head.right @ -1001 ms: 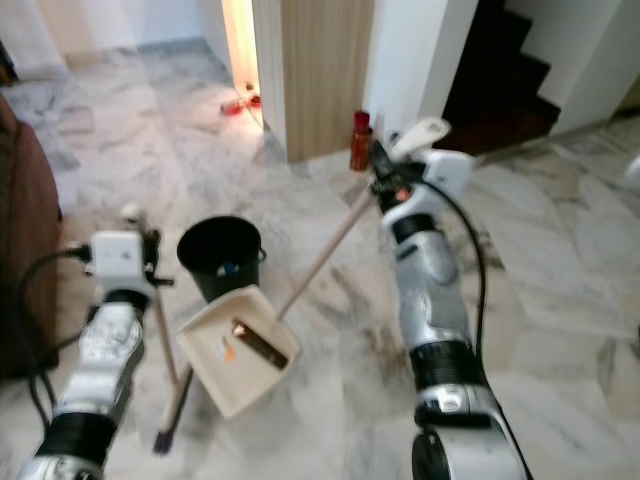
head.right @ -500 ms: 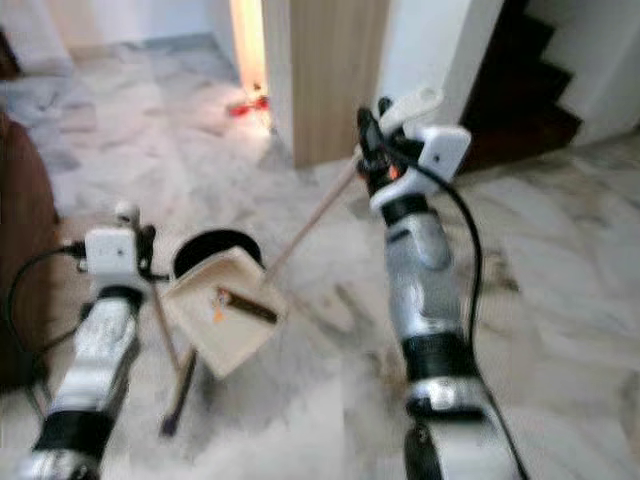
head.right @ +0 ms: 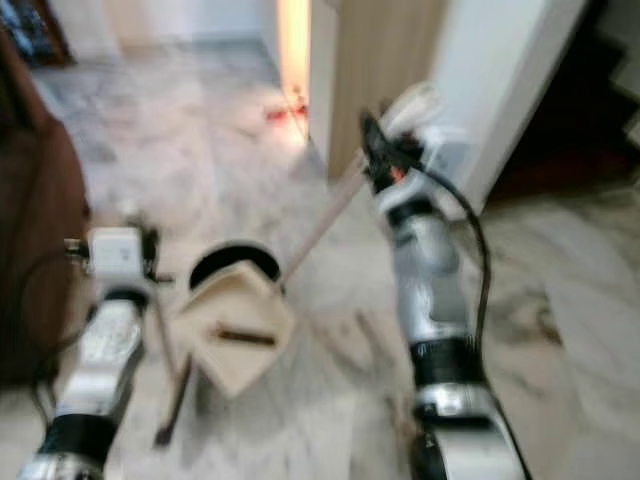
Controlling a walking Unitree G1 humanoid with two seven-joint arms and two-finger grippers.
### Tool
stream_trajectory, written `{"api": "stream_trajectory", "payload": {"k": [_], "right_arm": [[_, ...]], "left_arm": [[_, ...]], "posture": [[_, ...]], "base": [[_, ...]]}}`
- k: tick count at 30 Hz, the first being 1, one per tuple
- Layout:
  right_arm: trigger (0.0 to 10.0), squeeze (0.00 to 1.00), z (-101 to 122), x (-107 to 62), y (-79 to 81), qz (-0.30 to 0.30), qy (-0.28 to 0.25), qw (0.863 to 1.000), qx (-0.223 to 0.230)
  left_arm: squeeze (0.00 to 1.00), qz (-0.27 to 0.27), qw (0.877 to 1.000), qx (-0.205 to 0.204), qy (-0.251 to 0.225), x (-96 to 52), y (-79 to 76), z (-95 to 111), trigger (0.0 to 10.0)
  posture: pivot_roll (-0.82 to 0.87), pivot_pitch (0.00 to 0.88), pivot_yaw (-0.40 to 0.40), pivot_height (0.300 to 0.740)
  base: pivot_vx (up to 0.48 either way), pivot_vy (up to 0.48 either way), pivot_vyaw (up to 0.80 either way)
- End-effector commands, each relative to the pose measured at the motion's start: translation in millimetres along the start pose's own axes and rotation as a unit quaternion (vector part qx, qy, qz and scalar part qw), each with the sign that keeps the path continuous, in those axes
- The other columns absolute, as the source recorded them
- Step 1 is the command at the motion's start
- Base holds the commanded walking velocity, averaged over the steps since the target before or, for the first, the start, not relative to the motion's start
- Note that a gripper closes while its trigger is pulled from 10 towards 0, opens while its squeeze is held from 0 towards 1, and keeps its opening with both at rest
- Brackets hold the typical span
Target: Sweep floor
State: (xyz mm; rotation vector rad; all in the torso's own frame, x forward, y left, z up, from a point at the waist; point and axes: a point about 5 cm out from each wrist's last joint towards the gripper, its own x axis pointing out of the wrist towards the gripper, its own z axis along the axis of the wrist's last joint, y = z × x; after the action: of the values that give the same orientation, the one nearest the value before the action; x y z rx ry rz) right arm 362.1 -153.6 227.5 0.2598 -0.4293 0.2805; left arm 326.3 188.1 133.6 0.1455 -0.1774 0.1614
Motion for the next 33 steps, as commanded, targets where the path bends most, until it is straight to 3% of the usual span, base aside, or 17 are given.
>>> {"api": "stream_trajectory", "payload": {"k": [1, 5, 28, 33], "right_arm": [[10.0, 0.00, 10.5, 9.7, 18.7, 0.029, -0.031, 0.999, 0.018], [10.0, 0.00, 10.3, 9.7, 18.8, 0.030, -0.029, 0.999, 0.019], [10.0, 0.00, 5.3, 11.1, 14.6, 0.002, -0.009, 1.000, 0.025], [10.0, 0.00, 5.8, 11.9, 12.8, -0.007, -0.007, 1.000, 0.021]], "left_arm": [[0.00, 0.013, 0.999, 0.007, -0.028, 2.1, 8.6, 10.5, 10.0], [0.00, 0.015, 0.999, 0.007, -0.029, 2.2, 8.8, 10.7, 10.0], [0.00, 0.014, 0.999, 0.007, -0.028, 1.9, 8.3, 10.8, 10.0], [0.00, 0.016, 0.999, 0.008, -0.028, 1.6, 8.7, 10.4, 10.0]], "posture": [[0.01, 0.000, -0.047, 0.740], [0.01, 0.000, -0.048, 0.740], [0.01, 0.000, -0.050, 0.740], [0.01, 0.000, -0.051, 0.740]], "base": [[0.000, 0.000, 0.80], [0.000, 0.000, 0.80], [0.000, 0.000, 0.00], [0.281, 0.000, 0.00]]}}
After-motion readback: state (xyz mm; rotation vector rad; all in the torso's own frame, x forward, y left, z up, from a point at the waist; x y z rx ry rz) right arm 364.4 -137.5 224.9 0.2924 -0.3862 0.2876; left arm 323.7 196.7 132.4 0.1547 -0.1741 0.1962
